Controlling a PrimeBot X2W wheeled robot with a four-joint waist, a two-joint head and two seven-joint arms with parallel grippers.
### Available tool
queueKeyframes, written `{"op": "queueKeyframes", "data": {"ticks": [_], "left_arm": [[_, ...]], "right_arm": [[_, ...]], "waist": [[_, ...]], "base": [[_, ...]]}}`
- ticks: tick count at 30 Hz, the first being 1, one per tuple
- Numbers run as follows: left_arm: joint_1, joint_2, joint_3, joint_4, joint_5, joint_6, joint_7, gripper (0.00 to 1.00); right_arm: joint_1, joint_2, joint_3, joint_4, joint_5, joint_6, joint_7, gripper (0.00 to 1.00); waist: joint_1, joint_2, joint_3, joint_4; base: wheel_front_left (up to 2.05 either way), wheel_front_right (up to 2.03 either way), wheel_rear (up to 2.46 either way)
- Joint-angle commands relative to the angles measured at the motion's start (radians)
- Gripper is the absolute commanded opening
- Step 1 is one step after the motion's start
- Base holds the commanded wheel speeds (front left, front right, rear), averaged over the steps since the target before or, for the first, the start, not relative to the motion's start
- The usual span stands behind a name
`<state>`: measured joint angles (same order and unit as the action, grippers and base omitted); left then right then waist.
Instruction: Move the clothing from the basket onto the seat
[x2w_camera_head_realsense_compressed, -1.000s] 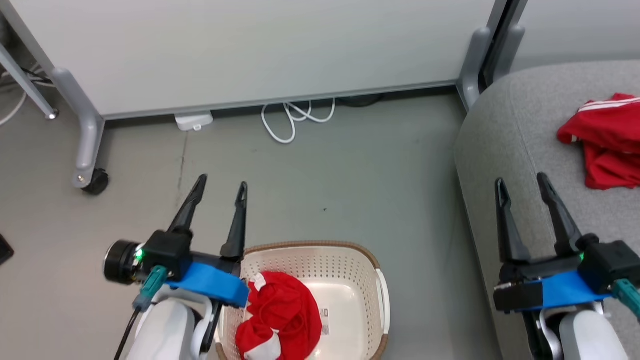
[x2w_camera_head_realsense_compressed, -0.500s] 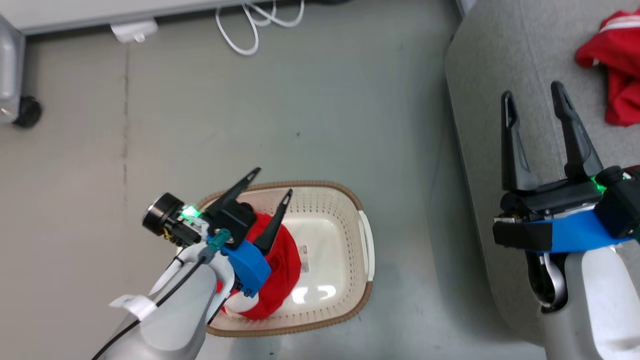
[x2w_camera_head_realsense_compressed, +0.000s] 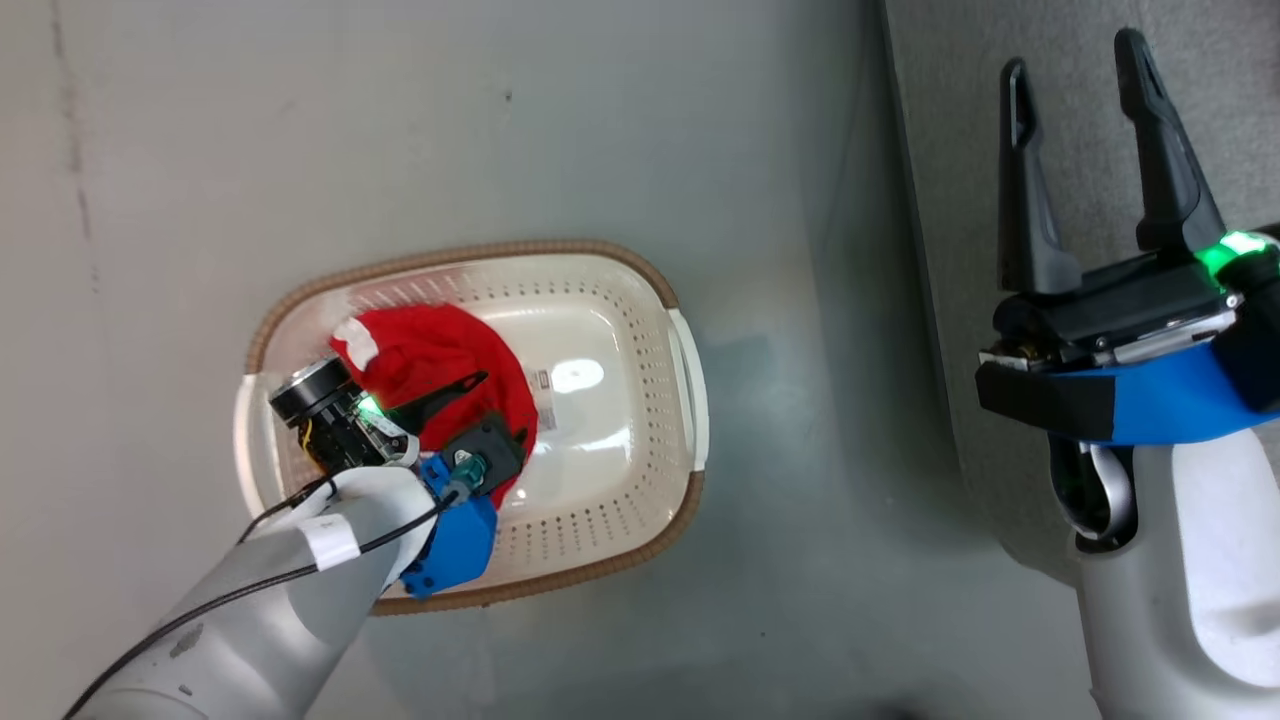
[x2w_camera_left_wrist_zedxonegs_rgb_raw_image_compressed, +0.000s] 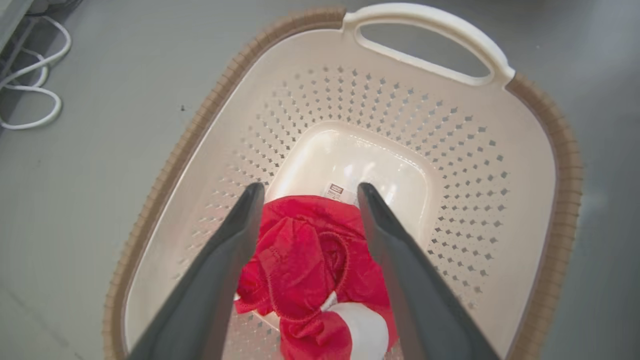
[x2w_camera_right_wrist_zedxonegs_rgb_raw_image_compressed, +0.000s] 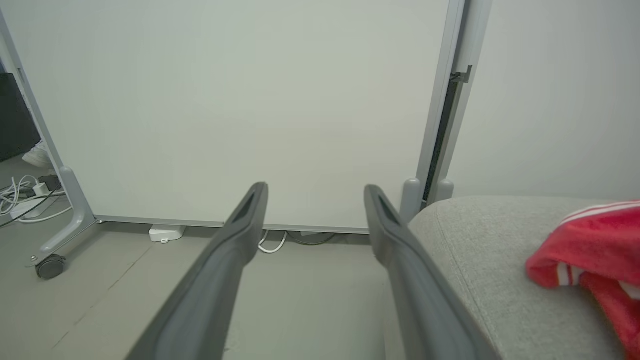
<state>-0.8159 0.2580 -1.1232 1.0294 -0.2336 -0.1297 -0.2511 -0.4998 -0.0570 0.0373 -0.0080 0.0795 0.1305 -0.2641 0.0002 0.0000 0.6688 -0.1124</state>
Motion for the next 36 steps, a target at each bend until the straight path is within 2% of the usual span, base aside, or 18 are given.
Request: {"op": "queueKeyframes", "data": {"ticks": [1, 4, 7, 11, 20, 25, 36], "left_arm": [[-0.039, 0.007, -0.066, 0.038, 0.002, -0.001, 0.017, 1.0], [-0.071, 0.015, -0.128, 0.096, -0.007, -0.001, 0.076, 1.0], [-0.084, 0.018, -0.151, 0.131, -0.001, -0.001, 0.146, 1.0], [-0.097, 0.031, -0.159, 0.154, 0.033, -0.001, 0.237, 1.0], [-0.12, 0.057, -0.16, 0.182, 0.129, -0.001, 0.368, 1.0], [-0.156, 0.081, -0.159, 0.197, 0.158, -0.001, 0.402, 1.0], [-0.209, 0.087, -0.16, 0.209, 0.112, -0.001, 0.477, 1.0]], "right_arm": [[-0.03, 0.002, 0.004, -0.01, -0.005, 0.0, 0.0, 1.0], [-0.05, 0.004, 0.013, -0.019, -0.003, 0.0, 0.0, 1.0], [-0.063, 0.005, 0.019, -0.027, 0.001, 0.0, 0.0, 1.0], [-0.078, 0.007, 0.022, -0.035, 0.0, 0.0, 0.0, 1.0], [-0.094, 0.008, 0.029, -0.063, -0.006, 0.0, 0.0, 1.0], [-0.099, 0.008, 0.032, -0.097, 0.0, 0.0, 0.0, 1.0], [-0.1, 0.007, 0.016, -0.136, 0.007, 0.0, 0.0, 1.0]], "waist": [[-0.0002, 0.0, 0.071, -0.032], [-0.0002, 0.0, 0.111, -0.047], [-0.0002, 0.0, 0.147, -0.063], [-0.0002, 0.0, 0.192, -0.082], [-0.0002, 0.0, 0.272, -0.118], [-0.0002, 0.0, 0.325, -0.141], [-0.0002, 0.0, 0.399, -0.162]], "base": [[0.0, 0.0, 0.0], [0.0, 0.0, 0.0], [0.0, 0.0, 0.0], [0.0, 0.0, 0.0], [0.0, 0.0, 0.0], [0.0, 0.0, 0.0], [0.0, 0.0, 0.0]]}}
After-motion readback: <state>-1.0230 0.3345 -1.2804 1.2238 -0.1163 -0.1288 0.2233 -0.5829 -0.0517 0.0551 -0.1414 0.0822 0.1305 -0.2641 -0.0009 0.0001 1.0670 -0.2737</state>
